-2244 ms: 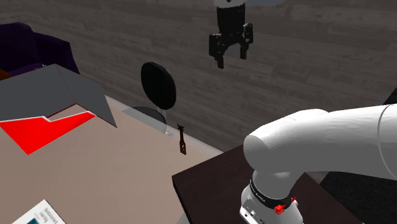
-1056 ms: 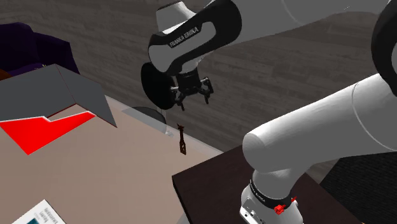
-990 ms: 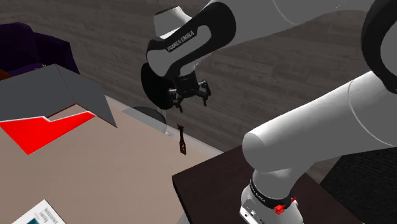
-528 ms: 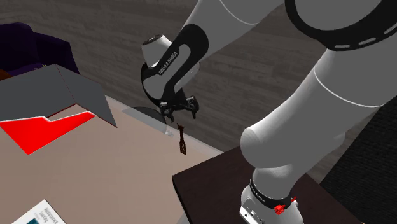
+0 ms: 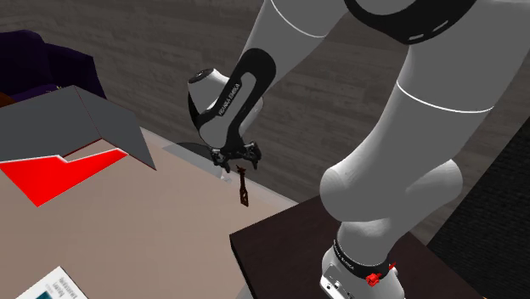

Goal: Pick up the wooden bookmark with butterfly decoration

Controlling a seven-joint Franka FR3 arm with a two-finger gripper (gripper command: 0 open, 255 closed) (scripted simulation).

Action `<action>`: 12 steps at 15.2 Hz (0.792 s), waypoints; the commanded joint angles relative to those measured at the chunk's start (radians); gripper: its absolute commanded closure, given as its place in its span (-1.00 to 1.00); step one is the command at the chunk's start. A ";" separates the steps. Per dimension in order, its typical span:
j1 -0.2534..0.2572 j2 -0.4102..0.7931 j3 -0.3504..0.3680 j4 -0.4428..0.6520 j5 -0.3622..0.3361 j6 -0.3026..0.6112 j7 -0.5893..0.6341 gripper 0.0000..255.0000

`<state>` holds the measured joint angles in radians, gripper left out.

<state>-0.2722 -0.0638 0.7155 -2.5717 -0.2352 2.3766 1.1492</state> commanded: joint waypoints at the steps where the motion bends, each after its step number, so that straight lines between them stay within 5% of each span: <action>1: -0.008 0.032 0.001 -0.001 -0.038 0.023 0.029 -1.00; 2: -0.007 0.033 0.000 -0.001 -0.038 0.023 0.029 -1.00; 3: -0.007 0.034 0.001 -0.003 -0.041 0.025 0.032 1.00; 12: -0.007 0.032 0.001 -0.001 -0.038 0.023 0.029 1.00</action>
<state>-0.2794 -0.0305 0.7163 -2.5718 -0.2753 2.4018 1.1802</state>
